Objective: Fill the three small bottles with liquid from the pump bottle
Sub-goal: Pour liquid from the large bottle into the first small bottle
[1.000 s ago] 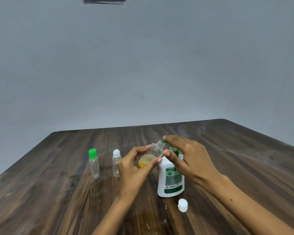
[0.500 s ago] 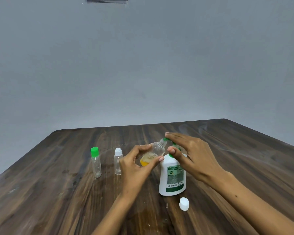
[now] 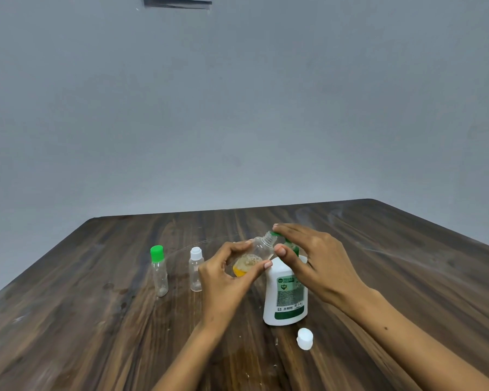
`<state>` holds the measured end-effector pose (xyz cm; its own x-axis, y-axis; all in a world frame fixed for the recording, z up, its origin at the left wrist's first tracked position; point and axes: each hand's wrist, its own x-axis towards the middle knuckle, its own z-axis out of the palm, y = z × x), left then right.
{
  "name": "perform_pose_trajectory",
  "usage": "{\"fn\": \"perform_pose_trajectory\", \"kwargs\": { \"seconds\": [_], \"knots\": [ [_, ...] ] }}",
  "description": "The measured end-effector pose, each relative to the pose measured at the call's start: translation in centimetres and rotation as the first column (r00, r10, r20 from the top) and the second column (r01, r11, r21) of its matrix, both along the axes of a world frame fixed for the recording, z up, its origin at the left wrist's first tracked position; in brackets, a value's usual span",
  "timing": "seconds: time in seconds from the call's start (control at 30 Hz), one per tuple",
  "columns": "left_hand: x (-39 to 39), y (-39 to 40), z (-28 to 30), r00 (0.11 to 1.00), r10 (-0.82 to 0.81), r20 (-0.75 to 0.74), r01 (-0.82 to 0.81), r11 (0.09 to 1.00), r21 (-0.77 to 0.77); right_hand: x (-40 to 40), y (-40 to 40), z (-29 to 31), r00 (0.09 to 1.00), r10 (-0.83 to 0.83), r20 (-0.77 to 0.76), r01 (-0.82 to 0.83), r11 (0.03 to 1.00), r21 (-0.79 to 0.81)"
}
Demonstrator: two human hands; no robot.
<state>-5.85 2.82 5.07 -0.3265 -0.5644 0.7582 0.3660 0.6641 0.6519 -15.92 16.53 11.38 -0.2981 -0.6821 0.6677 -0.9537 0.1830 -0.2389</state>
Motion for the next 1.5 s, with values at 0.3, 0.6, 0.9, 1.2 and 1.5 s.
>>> {"fn": "perform_pose_trajectory", "kwargs": {
  "seconds": [0.3,0.6,0.9,1.2,1.5],
  "knots": [
    [-0.07,0.0,0.0,1.0,0.009,-0.007,-0.009,1.0,-0.003,-0.29,0.16,0.59,0.999,0.032,0.02,-0.031,0.999,-0.019],
    [-0.01,0.12,0.11,1.0,-0.013,-0.01,0.013,1.0,0.019,-0.27,0.16,0.55,1.0,0.006,0.009,-0.006,1.0,0.01],
    [-0.08,-0.06,0.05,1.0,-0.004,-0.028,0.004,1.0,0.026,-0.11,-0.07,0.03,1.0,-0.02,-0.022,0.02,0.999,0.028],
    [-0.06,0.03,0.06,0.999,-0.023,-0.032,0.024,0.999,0.036,0.05,-0.07,-0.06,0.999,-0.027,-0.043,0.029,0.999,0.027],
    [-0.11,-0.07,0.03,0.999,0.009,-0.03,-0.009,1.0,0.02,-0.16,0.27,0.35,1.0,0.025,-0.008,-0.025,1.0,-0.002]
  ]
}}
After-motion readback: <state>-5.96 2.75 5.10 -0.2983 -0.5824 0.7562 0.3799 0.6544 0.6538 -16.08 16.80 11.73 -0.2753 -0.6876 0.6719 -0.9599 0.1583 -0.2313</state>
